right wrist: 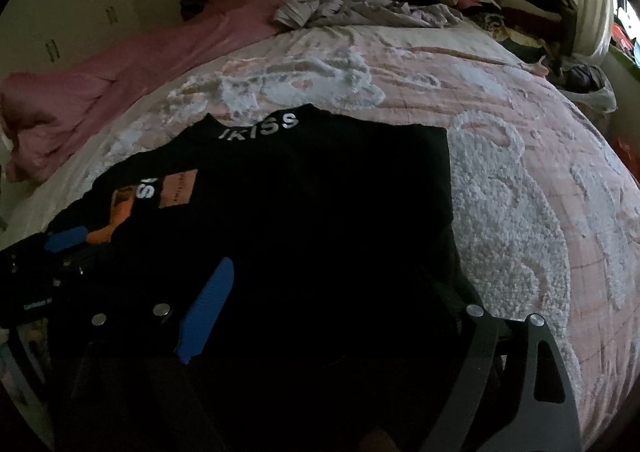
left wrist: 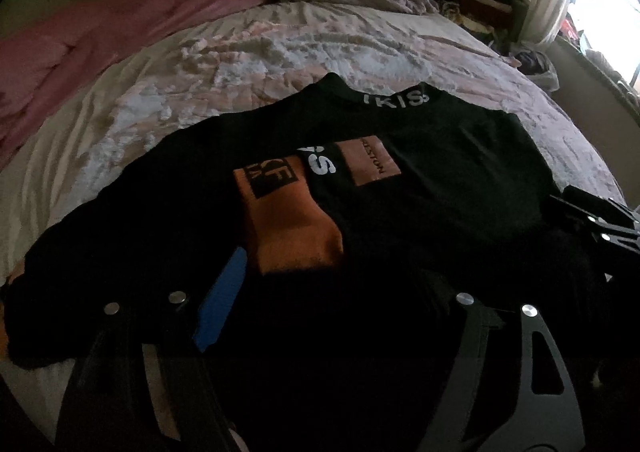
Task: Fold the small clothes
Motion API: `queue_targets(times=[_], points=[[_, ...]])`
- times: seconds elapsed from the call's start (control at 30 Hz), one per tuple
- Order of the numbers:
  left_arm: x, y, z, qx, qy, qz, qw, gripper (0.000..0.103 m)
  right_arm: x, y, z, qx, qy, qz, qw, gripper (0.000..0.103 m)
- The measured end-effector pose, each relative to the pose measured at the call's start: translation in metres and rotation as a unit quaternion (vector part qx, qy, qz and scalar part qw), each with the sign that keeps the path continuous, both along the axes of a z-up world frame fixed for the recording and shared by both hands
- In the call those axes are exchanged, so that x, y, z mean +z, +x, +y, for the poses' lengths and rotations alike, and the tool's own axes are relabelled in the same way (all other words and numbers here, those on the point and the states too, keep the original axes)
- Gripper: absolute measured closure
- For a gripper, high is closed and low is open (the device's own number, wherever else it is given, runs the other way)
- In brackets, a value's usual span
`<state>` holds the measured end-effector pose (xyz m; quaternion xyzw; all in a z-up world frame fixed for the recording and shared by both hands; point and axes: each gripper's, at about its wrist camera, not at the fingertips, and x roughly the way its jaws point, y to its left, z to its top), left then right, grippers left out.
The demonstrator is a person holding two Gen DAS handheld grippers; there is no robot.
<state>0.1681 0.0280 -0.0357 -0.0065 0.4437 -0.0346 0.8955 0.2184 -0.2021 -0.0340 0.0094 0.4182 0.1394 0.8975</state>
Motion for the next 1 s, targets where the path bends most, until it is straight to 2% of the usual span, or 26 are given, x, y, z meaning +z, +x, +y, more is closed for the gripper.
queue_targets(times=[0.3, 0.6, 1.0], points=[[0.014, -0.018, 0.001, 0.007, 0.002, -0.008, 0.9999, 0.032, 0.019, -0.013, 0.002, 0.003, 0.011, -0.020, 1.000, 0.007], [0.036, -0.035, 0.010, 0.024, 0.000, -0.030, 0.9993, 0.021, 0.037, -0.025, 0.010, 0.000, 0.018, -0.035, 0.999, 0.005], [0.056, -0.059, 0.031, 0.055, 0.012, -0.057, 0.9968, 0.016, 0.058, -0.043, 0.026, 0.013, 0.021, -0.059, 0.998, 0.005]])
